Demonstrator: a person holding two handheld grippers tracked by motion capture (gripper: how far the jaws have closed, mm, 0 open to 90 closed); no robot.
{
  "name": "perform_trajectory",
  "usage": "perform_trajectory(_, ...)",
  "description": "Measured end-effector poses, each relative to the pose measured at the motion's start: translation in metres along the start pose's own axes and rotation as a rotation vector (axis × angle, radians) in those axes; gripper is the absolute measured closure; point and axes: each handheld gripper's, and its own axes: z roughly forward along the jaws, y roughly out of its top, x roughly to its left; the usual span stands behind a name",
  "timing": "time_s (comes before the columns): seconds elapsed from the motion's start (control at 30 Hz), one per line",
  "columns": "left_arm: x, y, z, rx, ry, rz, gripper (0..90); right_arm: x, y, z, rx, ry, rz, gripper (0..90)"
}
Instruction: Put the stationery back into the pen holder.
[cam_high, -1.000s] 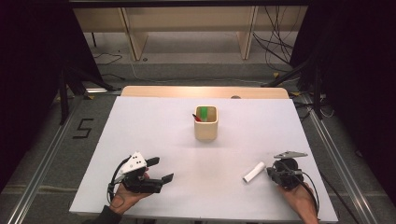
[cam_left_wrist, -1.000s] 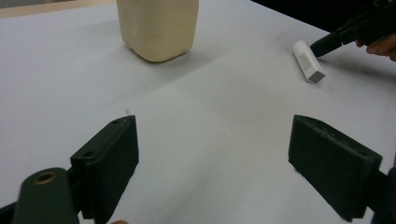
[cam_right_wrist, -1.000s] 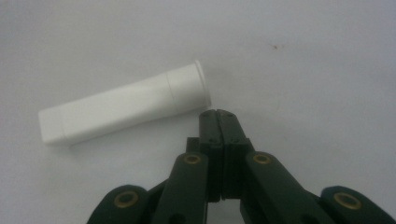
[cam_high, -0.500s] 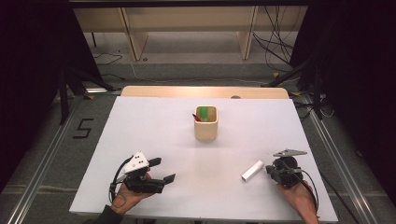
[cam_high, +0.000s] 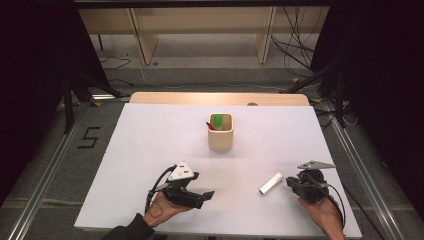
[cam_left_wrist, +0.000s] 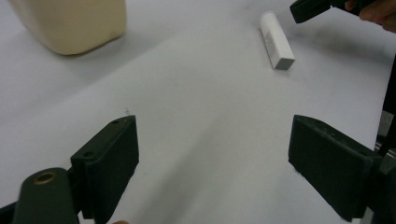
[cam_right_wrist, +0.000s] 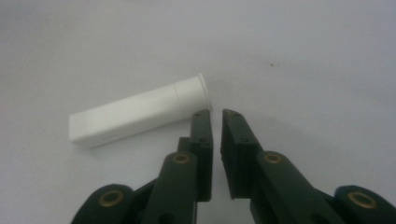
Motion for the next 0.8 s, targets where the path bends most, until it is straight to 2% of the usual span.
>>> perform_trajectory(0.2,-0.021,0.021,0.033,0.056,-0.023,0.036,16.0,-0.001,-0.001,-0.006,-0.048,0.026,0.003,55.7)
perform_trajectory(0.37,-0.041,0.035,0.062,0.109,-0.032,0.076,16.0,-0.001,-0.001,-0.014,-0.086,0.02,0.027,41.0)
perform_trajectory(0.57,-0.058,0.048,0.091,0.146,-0.039,0.105,17.9,-0.006,-0.003,-0.017,-0.111,0.006,0.04,34.3)
perform_trajectory(0.67,-0.066,0.053,0.103,0.16,-0.059,0.112,19.5,-0.007,-0.003,-0.018,-0.12,-0.002,0.045,32.5)
perform_trajectory(0.8,-0.073,0.058,0.116,0.183,-0.058,0.124,21.0,-0.009,-0.004,-0.018,-0.123,-0.01,0.045,30.6)
